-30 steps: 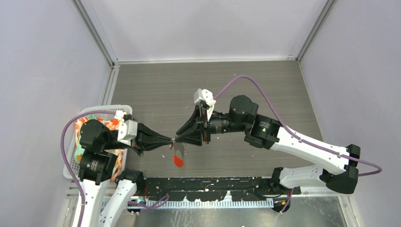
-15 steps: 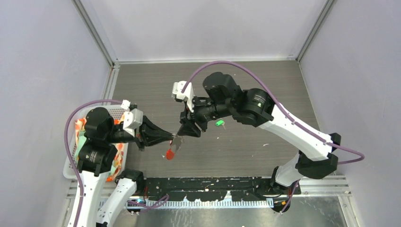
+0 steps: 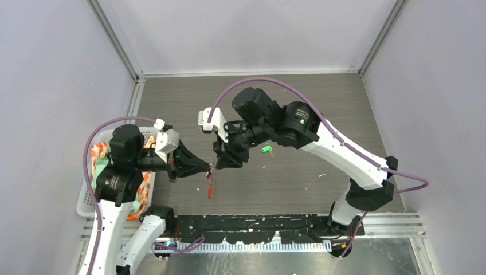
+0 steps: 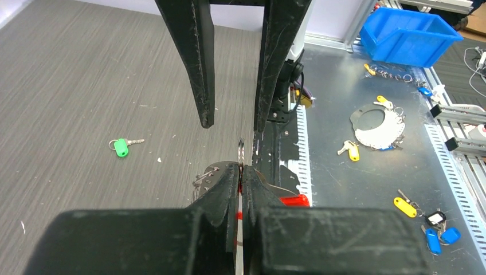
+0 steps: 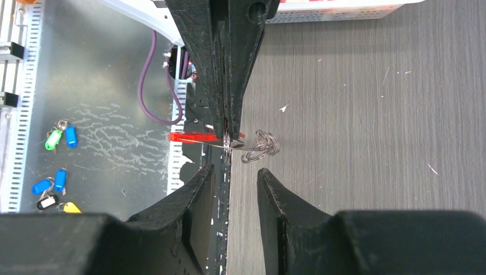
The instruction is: Put the keys on the keyring
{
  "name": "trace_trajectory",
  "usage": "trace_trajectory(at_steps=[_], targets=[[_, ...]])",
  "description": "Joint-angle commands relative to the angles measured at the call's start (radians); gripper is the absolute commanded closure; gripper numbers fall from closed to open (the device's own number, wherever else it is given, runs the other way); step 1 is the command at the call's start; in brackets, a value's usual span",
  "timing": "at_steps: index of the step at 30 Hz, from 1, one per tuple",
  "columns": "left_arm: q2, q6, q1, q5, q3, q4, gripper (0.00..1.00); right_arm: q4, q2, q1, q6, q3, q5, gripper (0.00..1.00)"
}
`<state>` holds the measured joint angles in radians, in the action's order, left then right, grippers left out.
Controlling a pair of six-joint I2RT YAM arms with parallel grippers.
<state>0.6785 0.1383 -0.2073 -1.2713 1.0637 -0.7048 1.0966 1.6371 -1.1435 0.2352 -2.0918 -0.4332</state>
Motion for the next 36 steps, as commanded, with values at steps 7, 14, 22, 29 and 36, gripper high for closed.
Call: trace_trajectory(at_steps=[7, 14, 22, 29, 36], targets=[[0.028, 0.039, -0.007, -0.020, 0.041, -0.015, 1.00, -0.022, 0.034, -0.010, 0.005, -0.037, -0.071, 0.63], [0.039, 0.046, -0.020, -0.019, 0.033, -0.018, 0.99, -0.026, 0.051, -0.011, 0.007, -0.040, -0.079, 0.71], [0.041, 0.047, -0.049, -0.010, 0.027, -0.019, 0.99, -0.025, 0.069, -0.010, 0.013, -0.047, -0.050, 0.92], [0.032, 0.093, -0.058, 0.028, 0.017, -0.054, 0.92, -0.070, 0.035, -0.010, 0.017, -0.002, -0.011, 0.99], [-0.004, 0.078, -0.058, 0.097, 0.034, 0.016, 0.46, -0.510, -0.206, 0.005, -0.108, 0.402, 0.000, 0.99]])
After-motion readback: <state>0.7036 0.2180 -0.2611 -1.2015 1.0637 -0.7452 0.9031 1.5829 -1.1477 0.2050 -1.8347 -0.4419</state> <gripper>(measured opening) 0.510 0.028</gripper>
